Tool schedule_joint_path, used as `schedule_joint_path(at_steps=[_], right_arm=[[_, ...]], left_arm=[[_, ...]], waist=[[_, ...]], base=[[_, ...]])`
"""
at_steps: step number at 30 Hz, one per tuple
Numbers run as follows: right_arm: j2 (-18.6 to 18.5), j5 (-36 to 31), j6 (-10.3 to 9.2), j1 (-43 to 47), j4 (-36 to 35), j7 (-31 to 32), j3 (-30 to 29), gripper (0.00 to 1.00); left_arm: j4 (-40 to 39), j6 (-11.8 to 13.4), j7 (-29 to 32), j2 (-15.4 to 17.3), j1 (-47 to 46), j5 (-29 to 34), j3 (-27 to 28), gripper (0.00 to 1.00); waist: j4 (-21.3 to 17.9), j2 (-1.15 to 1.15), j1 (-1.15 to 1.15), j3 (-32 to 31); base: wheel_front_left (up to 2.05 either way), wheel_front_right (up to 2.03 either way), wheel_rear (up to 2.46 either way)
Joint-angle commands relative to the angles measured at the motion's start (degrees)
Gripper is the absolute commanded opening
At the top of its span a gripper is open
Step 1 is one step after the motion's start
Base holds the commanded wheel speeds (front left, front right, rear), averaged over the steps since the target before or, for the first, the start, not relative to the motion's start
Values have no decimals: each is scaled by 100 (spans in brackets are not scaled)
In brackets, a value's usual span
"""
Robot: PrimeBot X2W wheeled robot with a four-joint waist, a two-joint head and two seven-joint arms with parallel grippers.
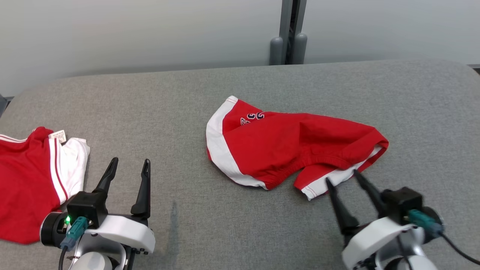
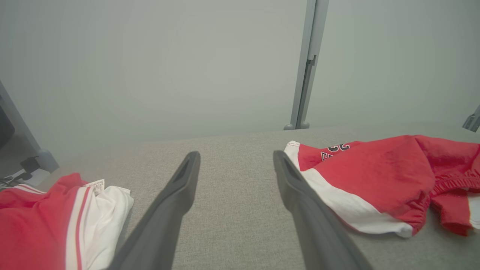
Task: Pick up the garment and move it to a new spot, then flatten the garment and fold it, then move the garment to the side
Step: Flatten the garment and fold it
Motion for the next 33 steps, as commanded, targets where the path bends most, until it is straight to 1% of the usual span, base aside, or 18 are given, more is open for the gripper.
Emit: schedule_joint_path(at_steps=[1, 5, 10, 14, 19, 23, 27, 28, 29, 30, 31, 32, 33], right_arm=[[-22, 52, 1, -84, 91, 47, 143, 100], [-55, 307, 1, -298, 513, 101, 816, 100], [-59, 624, 1, -680, 1168, -50, 1350, 100], [-53, 777, 1, -1052, 1722, -252, 1494, 100], [-39, 939, 1, -1540, 2371, -620, 1462, 100], [-25, 1147, 1, -1851, 2710, -901, 1580, 100], [-23, 1344, 1, -2048, 2895, -1038, 1768, 100], [-23, 1409, 1, -2104, 2956, -1074, 1829, 97], [-22, 1489, 1, -2155, 3013, -1090, 1894, 45], [-21, 1571, 1, -2200, 3066, -1127, 1948, 31], [-21, 1664, 1, -2248, 3120, -1147, 1998, 4], [-19, 1761, 1, -2279, 3177, -1108, 2077, 0], [-18, 1850, 1, -2311, 3214, -1106, 2152, 0]], left_arm=[[-7, -9, -31, 20, -116, 8, 1, 100], [35, -30, -62, -12, -190, -1, -24, 100], [82, -69, -110, -57, -322, 0, -55, 100], [131, -91, -157, -100, -426, -2, -75, 100], [199, -132, -210, -142, -566, 8, -110, 100], [256, -163, -260, -181, -656, 20, -144, 100], [298, -177, -278, -209, -725, 22, -166, 100], [313, -186, -290, -215, -743, 23, -172, 100], [326, -191, -290, -221, -755, 23, -175, 100], [348, -197, -298, -228, -769, 23, -186, 100], [365, -208, -307, -238, -789, 21, -194, 100], [378, -214, -313, -244, -814, 21, -199, 100], [393, -220, -319, -249, -832, 22, -204, 100]], waist=[[52, 0, 0, 69], [160, 0, 0, 230], [302, 0, 0, 455], [390, 0, 0, 619], [470, 0, 0, 817], [498, 0, 0, 924], [502, 0, 0, 977], [503, 0, 0, 991], [503, 0, 0, 1004], [502, 0, 0, 1015], [502, 0, 0, 1021], [502, 0, 0, 1028], [500, 0, 0, 1032]], base=[[0, 0, 0], [0, 0, 0], [0, 0, 0], [0, 0, 0], [0, 0, 0], [0, 0, 0], [0, 0, 0], [0, 0, 0], [0, 0, 0], [0, 0, 0], [0, 0, 0], [0, 0, 0], [0, 0, 0]])
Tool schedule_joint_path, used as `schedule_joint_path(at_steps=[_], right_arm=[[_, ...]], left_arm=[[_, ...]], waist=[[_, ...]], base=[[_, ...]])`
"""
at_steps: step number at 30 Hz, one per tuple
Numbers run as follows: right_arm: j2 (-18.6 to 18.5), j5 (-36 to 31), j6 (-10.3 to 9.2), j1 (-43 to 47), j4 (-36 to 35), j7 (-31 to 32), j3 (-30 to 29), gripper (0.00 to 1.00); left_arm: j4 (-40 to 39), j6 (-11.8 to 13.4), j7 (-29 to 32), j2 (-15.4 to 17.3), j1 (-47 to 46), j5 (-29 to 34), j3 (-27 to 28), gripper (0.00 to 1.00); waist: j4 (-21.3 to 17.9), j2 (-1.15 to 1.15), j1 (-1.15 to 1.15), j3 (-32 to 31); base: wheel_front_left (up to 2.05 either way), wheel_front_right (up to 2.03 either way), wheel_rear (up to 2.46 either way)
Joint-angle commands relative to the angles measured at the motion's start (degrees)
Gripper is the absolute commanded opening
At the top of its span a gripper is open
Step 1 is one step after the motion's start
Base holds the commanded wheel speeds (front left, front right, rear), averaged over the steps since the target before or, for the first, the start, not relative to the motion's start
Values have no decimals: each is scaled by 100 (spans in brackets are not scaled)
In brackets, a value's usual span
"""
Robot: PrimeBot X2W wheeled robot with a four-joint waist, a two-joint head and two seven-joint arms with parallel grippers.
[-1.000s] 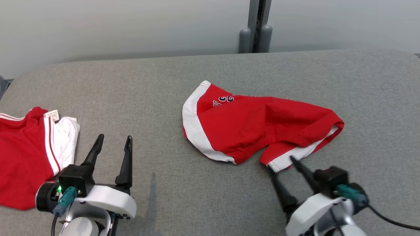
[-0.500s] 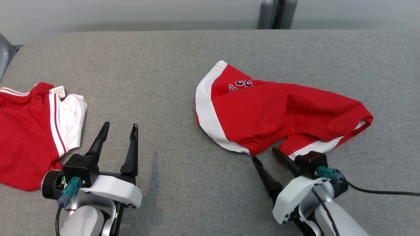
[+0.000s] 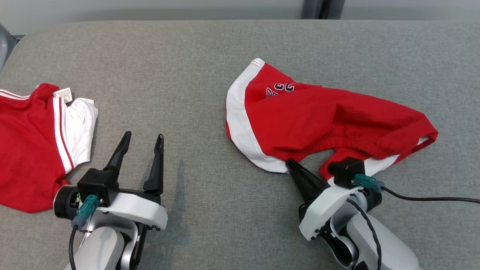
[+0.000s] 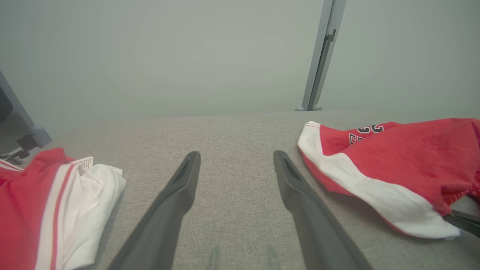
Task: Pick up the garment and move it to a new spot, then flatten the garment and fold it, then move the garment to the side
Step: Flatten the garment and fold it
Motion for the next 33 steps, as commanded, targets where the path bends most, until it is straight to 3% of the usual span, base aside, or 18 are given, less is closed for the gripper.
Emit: schedule_joint_path(at_steps=[1, 8, 14, 20, 26, 32, 33], right_arm=[[-22, 97, 0, -95, 70, -50, 68, 0], [-199, 321, 0, -254, 120, -230, 262, 0], [-573, 171, 1, -122, -498, -342, 104, 0], [-1026, -231, 1, 310, -1993, 217, -405, 0], [-1331, -406, 1, 1079, -3648, 1189, -1064, 0], [-1371, -478, 0, 1910, -4684, 1896, -1870, 0], [-1347, -578, 0, 2222, -4843, 2065, -2273, 0]], left_arm=[[26, -42, -39, 4, -124, 19, 2, 100], [107, -26, -83, -14, -130, -12, 8, 100], [136, 16, -110, 22, -3, -60, 49, 100], [64, 104, -91, 109, 149, -98, 105, 100], [-39, 161, -46, 190, 282, -135, 136, 100], [-119, 205, -30, 226, 360, -153, 147, 100], [-146, 211, -25, 229, 377, -164, 141, 100]], waist=[[-4, 0, 0, 5], [-60, 0, 0, -37], [-182, 0, 0, -188], [-397, 0, 0, -411], [-548, 0, 0, -529], [-612, 0, 0, -564], [-629, 0, 0, -567]], base=[[0, 0, 0], [0, 0, 0], [0, 0, 0], [0, 0, 0], [0, 0, 0], [0, 0, 0], [0, 0, 0]])
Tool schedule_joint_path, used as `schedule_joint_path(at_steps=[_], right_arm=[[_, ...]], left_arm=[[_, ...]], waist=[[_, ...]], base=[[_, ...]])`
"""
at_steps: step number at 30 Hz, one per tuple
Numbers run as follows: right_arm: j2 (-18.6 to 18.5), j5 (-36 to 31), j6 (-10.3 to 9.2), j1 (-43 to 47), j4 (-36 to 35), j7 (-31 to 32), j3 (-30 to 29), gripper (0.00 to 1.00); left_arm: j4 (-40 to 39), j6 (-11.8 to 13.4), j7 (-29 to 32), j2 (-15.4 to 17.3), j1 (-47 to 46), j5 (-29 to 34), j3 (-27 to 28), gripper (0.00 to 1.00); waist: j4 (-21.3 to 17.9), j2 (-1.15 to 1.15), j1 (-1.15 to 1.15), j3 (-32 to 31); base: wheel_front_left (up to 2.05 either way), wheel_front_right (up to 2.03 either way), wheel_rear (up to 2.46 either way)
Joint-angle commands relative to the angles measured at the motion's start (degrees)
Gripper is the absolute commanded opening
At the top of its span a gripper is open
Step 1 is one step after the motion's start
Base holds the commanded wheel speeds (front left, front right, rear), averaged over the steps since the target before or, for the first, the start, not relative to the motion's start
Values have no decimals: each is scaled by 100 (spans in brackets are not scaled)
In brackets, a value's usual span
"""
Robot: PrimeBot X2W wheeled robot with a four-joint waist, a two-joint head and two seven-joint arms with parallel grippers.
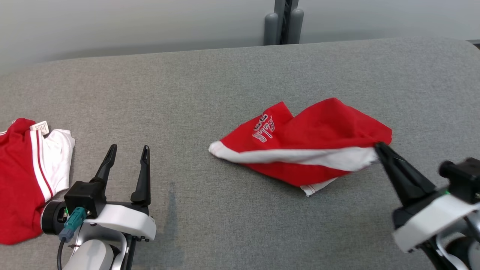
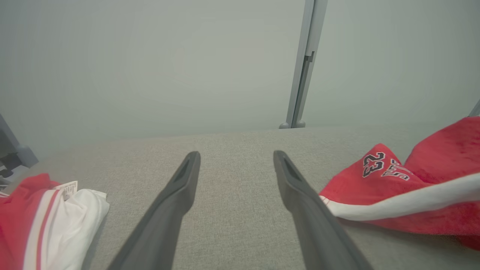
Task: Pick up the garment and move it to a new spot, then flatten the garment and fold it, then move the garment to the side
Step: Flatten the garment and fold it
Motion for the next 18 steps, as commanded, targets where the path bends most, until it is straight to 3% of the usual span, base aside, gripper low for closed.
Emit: schedule_joint_path(at_steps=[1, 5, 7, 18], right_arm=[[46, -77, -1, 256, -64, 105, -320, 0], [183, -4, -1, 488, 144, 95, -678, 0], [243, 161, -1, 440, 733, -98, -800, 0], [213, 411, -1, -362, 2752, -1175, -475, 0]], left_arm=[[-29, 32, -8, 29, 43, -14, 10, 100], [-45, 28, 10, 39, 25, -23, -7, 100], [-55, -2, 21, 33, -58, -8, -45, 100], [-45, -50, 44, 31, -235, 30, -130, 100]], waist=[[-12, 0, 0, 0], [-40, 0, 0, 22], [-40, 0, 0, 61], [58, 0, 0, 188]], base=[[0, 0, 0], [0, 0, 0], [0, 0, 0], [0, 0, 0]])
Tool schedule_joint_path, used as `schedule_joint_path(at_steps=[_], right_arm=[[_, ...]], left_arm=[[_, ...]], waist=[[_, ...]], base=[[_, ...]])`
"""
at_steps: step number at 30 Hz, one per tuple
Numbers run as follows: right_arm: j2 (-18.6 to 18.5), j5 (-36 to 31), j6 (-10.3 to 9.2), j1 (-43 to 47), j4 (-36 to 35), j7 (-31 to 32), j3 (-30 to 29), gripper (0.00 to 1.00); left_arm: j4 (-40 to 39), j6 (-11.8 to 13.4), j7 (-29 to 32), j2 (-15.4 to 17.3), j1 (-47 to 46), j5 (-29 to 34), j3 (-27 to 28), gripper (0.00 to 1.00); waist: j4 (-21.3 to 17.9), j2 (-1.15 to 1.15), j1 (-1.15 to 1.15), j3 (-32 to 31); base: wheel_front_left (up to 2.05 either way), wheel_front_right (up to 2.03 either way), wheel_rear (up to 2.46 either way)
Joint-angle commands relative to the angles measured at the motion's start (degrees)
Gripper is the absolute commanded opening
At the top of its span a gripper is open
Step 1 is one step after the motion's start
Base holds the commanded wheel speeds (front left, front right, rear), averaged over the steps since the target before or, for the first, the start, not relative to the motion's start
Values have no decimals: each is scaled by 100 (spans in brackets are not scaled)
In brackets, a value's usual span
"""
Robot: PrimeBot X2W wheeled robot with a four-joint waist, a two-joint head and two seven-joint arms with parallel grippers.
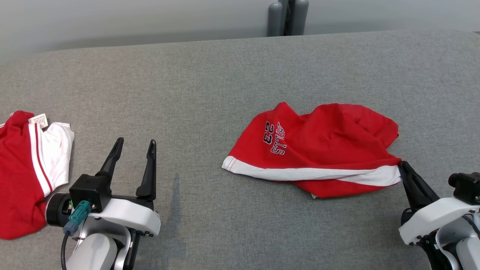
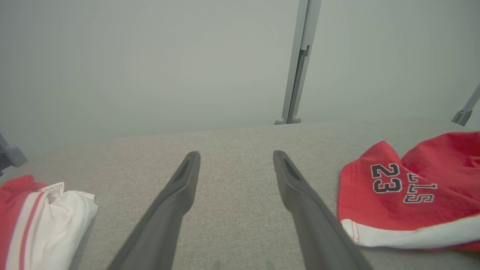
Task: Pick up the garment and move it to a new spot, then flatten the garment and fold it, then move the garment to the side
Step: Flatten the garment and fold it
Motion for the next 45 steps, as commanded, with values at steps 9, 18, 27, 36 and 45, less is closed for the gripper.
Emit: schedule_joint_path(at_steps=[9, 18, 27, 36, 45], right_arm=[[-80, -201, 1, -52, 218, -590, -117, 100], [347, -1183, 1, 102, -857, -848, -797, 100], [735, -1615, 1, 535, -1709, -438, -723, 100], [808, -1533, 1, 716, -1814, -301, -710, 100], [786, -1476, 1, 699, -1790, -255, -676, 100]], left_arm=[[-32, 70, -54, 64, 77, -44, 58, 100], [-122, 171, -81, 147, 194, -46, 122, 100], [-264, 252, -31, 203, 420, -45, 58, 100], [-346, 281, 24, 230, 532, -63, -2, 100], [-404, 281, 63, 265, 508, -51, -63, 100]], waist=[[0, 0, 0, -77], [-83, 0, 0, -273], [-25, 0, 0, -527], [-10, 0, 0, -597], [-8, 0, 0, -604]], base=[[0, 0, 0], [0, 0, 0], [0, 0, 0], [0, 0, 0], [0, 0, 0]])
